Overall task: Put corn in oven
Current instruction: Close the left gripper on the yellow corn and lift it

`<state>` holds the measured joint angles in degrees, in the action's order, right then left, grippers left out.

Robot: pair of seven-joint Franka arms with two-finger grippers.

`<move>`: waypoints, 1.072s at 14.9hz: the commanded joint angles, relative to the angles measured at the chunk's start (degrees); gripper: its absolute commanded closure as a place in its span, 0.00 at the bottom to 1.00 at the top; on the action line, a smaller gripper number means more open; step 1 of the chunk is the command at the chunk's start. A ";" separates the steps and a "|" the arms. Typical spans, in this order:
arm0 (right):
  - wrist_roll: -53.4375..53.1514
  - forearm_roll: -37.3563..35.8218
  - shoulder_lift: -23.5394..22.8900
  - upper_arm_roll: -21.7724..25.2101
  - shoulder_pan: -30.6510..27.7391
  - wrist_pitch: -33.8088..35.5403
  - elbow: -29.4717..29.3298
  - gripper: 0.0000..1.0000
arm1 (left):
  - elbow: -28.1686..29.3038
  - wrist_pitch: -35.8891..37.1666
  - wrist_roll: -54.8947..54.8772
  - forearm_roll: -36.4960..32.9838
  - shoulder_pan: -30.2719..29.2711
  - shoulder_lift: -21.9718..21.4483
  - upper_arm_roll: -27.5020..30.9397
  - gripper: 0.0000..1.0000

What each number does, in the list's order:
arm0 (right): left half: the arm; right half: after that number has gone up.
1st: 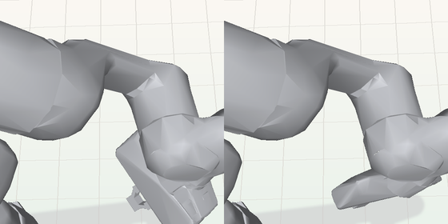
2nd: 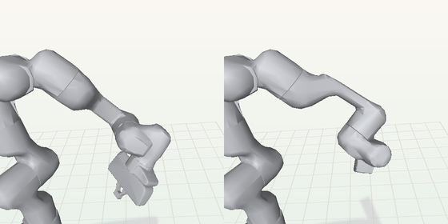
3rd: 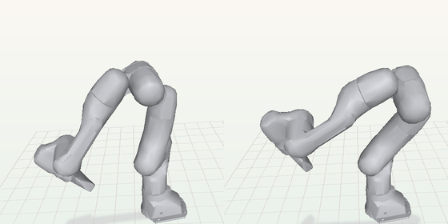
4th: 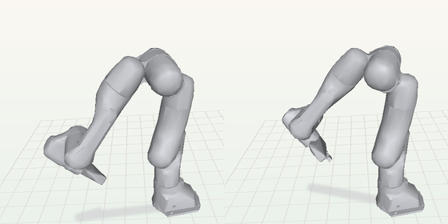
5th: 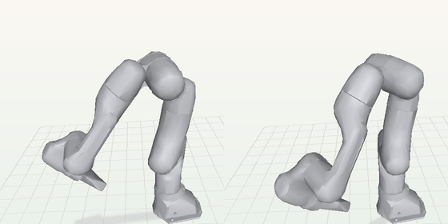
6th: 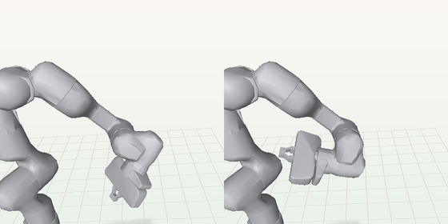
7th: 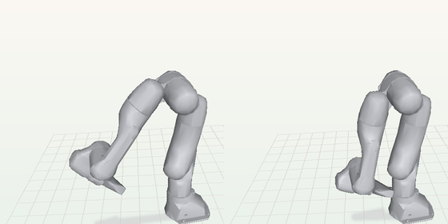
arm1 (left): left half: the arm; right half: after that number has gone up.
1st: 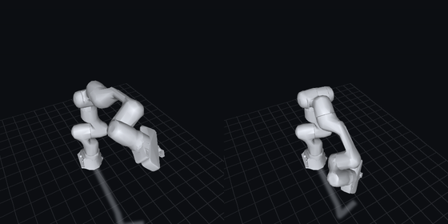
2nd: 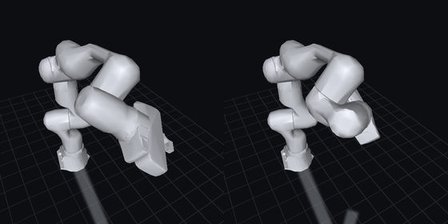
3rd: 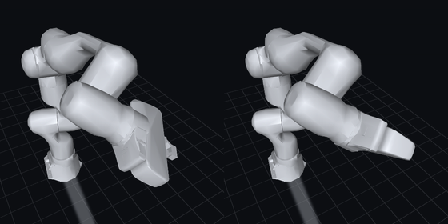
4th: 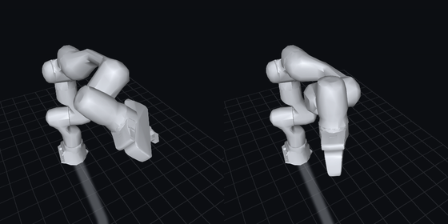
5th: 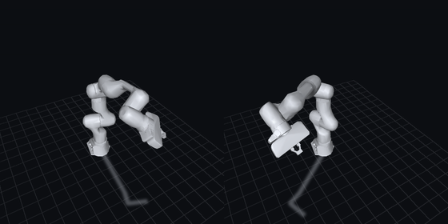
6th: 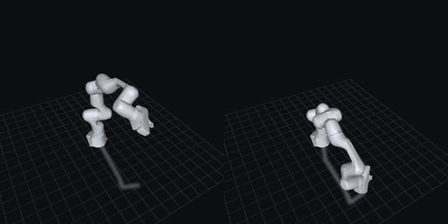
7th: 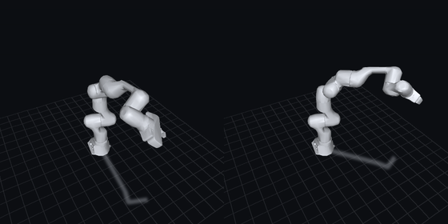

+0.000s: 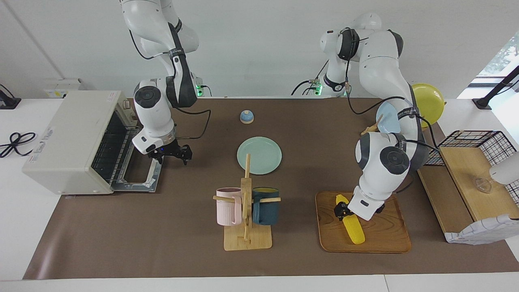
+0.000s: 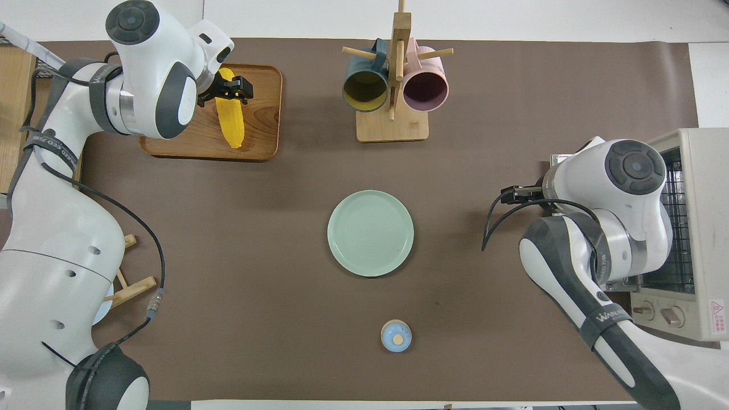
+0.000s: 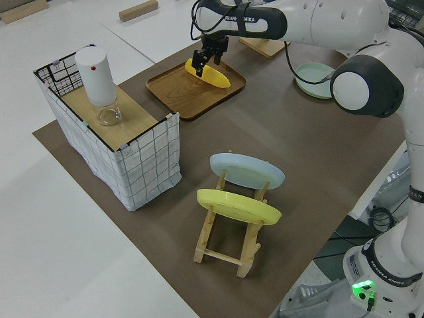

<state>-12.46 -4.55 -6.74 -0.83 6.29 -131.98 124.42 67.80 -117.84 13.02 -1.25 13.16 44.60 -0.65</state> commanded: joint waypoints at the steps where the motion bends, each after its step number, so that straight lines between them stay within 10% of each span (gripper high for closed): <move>1: 0.86 0.78 0.77 0.13 -0.05 1.38 -0.06 0.00 | 0.75 -2.91 -0.01 -1.65 0.29 0.58 0.39 0.00; 6: 0.86 0.78 0.85 0.13 0.12 1.64 -0.06 0.00 | 4.18 -8.10 -0.01 -2.70 0.11 0.31 0.39 0.00; 11: 0.86 0.86 1.29 0.13 0.12 3.57 0.21 0.00 | 3.92 -5.66 -0.10 -2.09 0.11 0.05 0.39 0.92; 16: 0.86 0.78 1.29 0.13 0.12 3.57 0.12 0.00 | 3.39 -3.10 -0.19 0.45 -0.33 -2.40 0.39 1.00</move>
<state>-12.46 -4.55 -6.46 -0.84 6.31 -129.73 124.41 70.60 -122.90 13.02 -2.09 12.96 44.93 -0.59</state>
